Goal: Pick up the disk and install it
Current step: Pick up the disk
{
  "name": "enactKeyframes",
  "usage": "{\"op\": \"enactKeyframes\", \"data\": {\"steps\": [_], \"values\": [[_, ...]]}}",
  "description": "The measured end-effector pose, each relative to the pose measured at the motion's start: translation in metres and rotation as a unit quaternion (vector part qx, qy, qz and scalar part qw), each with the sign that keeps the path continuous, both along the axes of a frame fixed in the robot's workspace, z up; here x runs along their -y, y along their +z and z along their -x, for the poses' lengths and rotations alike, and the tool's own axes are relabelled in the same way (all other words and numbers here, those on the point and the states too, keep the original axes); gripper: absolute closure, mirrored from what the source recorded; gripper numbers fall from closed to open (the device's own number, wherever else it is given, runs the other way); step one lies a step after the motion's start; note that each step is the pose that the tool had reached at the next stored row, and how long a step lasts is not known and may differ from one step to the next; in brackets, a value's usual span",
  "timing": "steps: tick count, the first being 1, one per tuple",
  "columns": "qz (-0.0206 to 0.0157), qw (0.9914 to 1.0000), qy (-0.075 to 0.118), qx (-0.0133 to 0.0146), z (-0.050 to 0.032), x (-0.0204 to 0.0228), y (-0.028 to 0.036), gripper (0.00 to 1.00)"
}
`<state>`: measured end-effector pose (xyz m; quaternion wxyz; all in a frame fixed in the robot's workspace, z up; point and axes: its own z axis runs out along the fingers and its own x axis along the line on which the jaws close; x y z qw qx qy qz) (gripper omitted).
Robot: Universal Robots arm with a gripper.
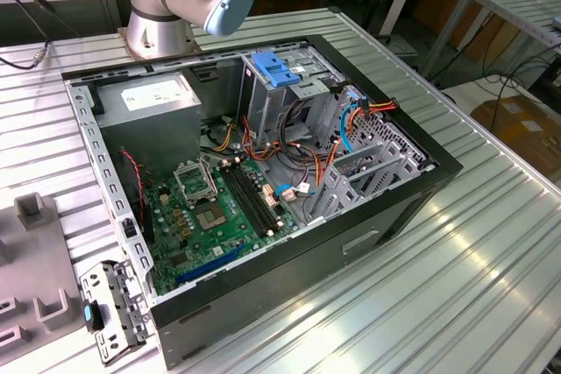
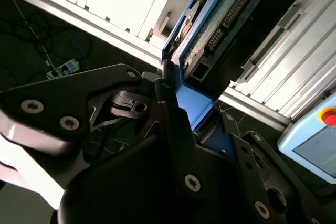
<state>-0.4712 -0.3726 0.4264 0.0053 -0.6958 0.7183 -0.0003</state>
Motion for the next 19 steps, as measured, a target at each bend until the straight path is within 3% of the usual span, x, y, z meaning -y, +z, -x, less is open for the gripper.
{"op": "enactKeyframes", "data": {"steps": [9,19], "values": [[0.0,1.0,0.0,0.0,0.0,0.0,0.0023,0.63],[0.0,1.0,0.0,0.0,0.0,0.0,0.0188,0.63]]}}
